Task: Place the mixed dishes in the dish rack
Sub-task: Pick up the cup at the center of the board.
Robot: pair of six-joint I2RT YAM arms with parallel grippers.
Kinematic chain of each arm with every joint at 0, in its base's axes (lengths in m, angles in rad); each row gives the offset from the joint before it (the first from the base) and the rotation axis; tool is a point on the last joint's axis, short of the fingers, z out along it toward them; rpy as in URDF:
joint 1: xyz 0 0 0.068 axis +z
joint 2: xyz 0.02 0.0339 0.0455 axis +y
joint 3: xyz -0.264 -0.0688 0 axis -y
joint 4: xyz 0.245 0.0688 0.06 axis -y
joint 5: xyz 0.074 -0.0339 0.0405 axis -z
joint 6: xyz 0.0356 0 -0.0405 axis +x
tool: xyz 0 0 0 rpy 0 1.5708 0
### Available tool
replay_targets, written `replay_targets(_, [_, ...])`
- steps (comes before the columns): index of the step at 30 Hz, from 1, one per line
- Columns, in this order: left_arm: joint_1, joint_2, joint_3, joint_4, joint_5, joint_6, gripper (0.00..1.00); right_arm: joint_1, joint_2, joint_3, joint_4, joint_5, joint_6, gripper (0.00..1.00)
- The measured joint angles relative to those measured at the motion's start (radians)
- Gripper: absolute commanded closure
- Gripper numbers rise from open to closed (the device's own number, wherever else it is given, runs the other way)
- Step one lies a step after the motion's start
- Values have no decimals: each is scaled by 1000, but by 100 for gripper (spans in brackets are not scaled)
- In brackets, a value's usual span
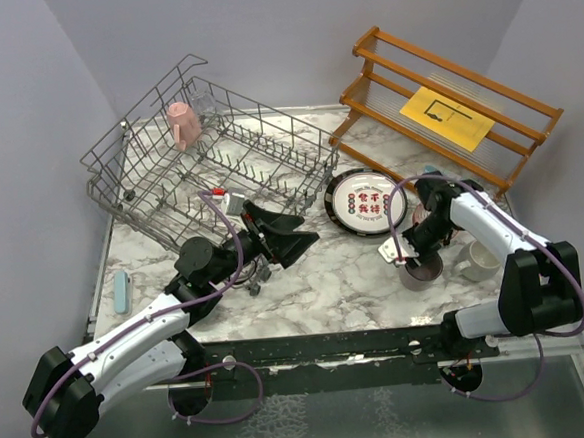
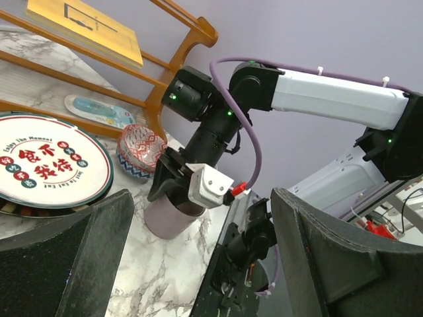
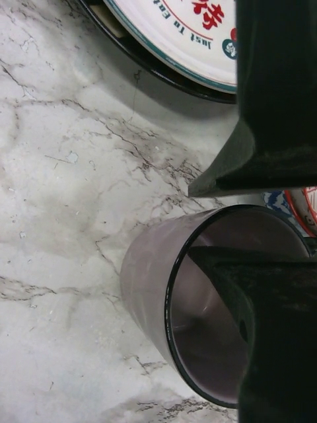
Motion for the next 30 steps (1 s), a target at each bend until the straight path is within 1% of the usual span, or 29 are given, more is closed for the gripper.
replay_targets(2, [0, 0, 0, 0, 0, 4, 12, 8, 0, -13, 12, 2, -8, 80])
replay_targets(7, [0, 0, 1, -1, -3, 10, 12, 30, -2, -30, 33, 13, -22, 98])
replay_targets(8, [0, -1, 1, -1, -3, 11, 12, 31, -5, -31, 27, 9, -19, 99])
replay_targets(13, [0, -13, 1, -5, -3, 16, 12, 34, -8, -5, 2, -11, -7, 99])
replay_targets(18, [0, -45, 1, -7, -3, 34, 12, 36, -8, 141, -84, -129, 63, 99])
replay_targets(21, [0, -65, 1, 0, -3, 47, 3, 36, -8, 238, -119, -241, 171, 99])
replay_targets(22, [0, -70, 1, 8, -3, 49, 1, 36, -7, 274, -128, -290, 237, 99])
replay_targets(26, [0, -80, -1, 66, -3, 47, 1, 36, 8, 391, -121, -451, 502, 99])
replay_targets(30, [0, -57, -2, 172, 10, 20, 1, 36, 20, 465, -18, -603, 845, 99])
